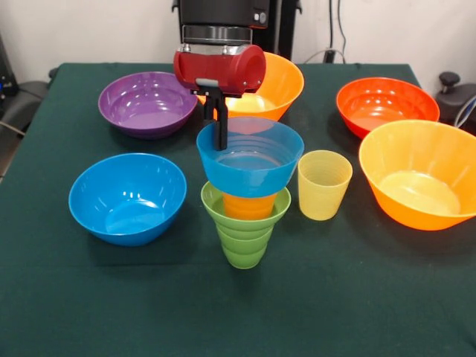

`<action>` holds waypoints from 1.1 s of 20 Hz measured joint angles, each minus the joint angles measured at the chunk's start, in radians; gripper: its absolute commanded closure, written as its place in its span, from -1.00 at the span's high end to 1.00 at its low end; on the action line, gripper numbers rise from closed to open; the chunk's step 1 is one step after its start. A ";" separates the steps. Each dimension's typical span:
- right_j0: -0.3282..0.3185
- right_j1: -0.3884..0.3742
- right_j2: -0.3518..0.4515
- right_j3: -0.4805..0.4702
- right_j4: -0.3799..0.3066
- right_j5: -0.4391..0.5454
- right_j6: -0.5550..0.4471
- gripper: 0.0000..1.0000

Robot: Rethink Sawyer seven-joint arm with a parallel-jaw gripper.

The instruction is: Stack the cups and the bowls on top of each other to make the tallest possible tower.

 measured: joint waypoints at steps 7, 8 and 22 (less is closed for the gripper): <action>0.000 0.001 0.000 0.000 0.000 0.000 0.000 1.00; 0.001 0.001 -0.002 0.000 0.000 0.000 0.000 1.00; 0.014 0.001 -0.015 0.000 0.000 0.000 0.000 1.00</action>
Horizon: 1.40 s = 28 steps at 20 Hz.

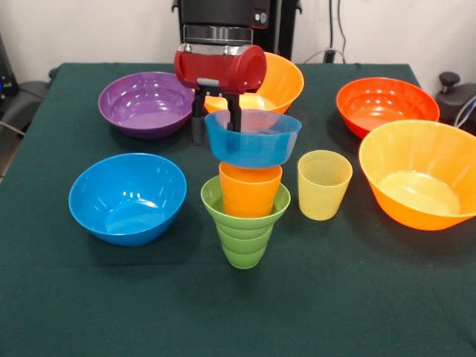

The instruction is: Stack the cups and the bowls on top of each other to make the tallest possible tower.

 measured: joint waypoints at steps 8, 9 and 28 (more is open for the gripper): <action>0.016 0.000 -0.015 0.000 0.000 0.000 0.000 1.00; 0.016 -0.001 -0.017 0.000 0.000 0.000 0.000 1.00; 0.042 -0.056 -0.065 -0.096 0.047 0.225 0.000 1.00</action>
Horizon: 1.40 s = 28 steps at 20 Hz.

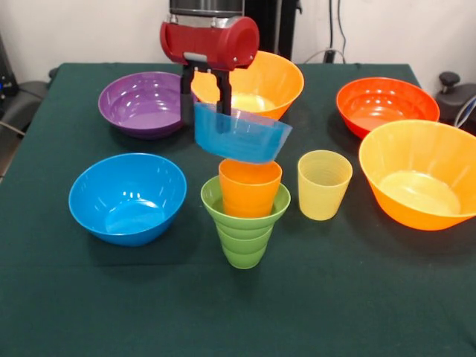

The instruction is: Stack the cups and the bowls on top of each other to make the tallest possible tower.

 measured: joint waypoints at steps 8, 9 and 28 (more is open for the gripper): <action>0.020 0.002 -0.035 -0.077 0.014 0.027 0.000 -1.00; 0.022 0.002 -0.038 -0.081 0.016 0.027 0.000 -1.00; 0.043 0.002 -0.051 -0.109 0.032 0.027 0.000 -1.00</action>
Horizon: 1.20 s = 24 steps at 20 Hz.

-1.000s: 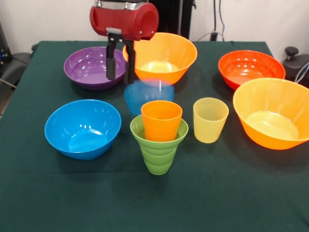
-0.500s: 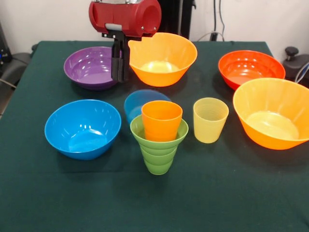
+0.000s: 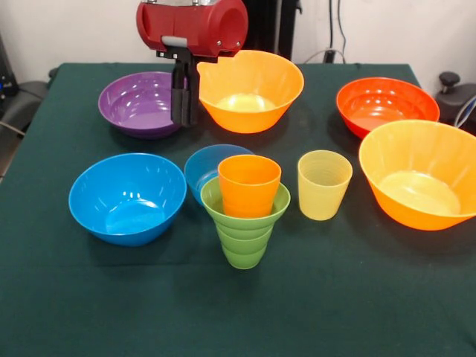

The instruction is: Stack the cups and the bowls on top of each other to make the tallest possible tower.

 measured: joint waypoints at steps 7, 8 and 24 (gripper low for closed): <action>0.000 -0.013 -0.004 0.000 0.001 0.000 0.000 -1.00; 0.000 -0.017 -0.005 0.001 0.000 0.000 0.000 -1.00; 0.009 -0.109 -0.028 0.088 -0.001 0.000 0.000 1.00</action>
